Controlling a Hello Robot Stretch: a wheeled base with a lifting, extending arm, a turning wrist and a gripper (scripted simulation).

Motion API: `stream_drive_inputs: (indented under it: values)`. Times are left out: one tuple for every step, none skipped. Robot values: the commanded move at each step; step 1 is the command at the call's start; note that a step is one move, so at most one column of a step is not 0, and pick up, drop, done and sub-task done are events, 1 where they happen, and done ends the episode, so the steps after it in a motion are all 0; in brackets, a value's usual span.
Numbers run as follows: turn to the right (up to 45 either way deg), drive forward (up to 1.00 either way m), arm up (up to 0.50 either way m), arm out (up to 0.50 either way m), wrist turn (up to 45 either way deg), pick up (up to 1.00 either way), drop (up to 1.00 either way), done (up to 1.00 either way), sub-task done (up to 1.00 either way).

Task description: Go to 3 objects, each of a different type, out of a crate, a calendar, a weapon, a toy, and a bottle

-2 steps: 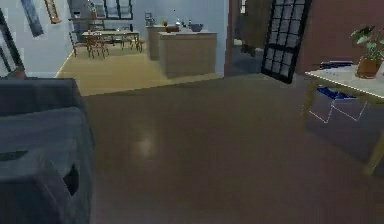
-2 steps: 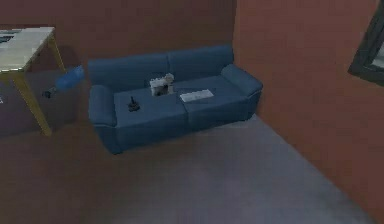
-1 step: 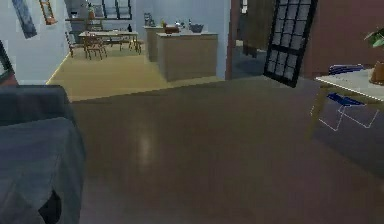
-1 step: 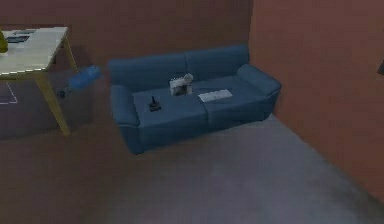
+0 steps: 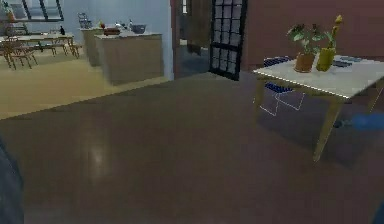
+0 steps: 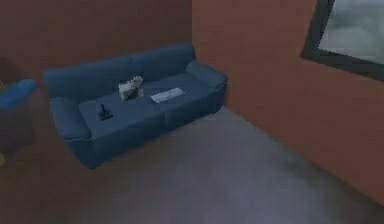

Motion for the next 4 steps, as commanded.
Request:
stream_drive_inputs:
  values:
    - [0.0,0.75,0.00,0.00,0.0,0.00,0.00,0.00,0.00]
    - [-36.0,0.00,0.00,0.00,0.0,0.00,0.00,0.00,0.00]
    - [0.0,1.00,0.00,0.00,0.0,0.00,0.00,0.00,0.00]
    - [0.0,1.00,0.00,0.00,0.0,0.00,0.00,0.00,0.00]
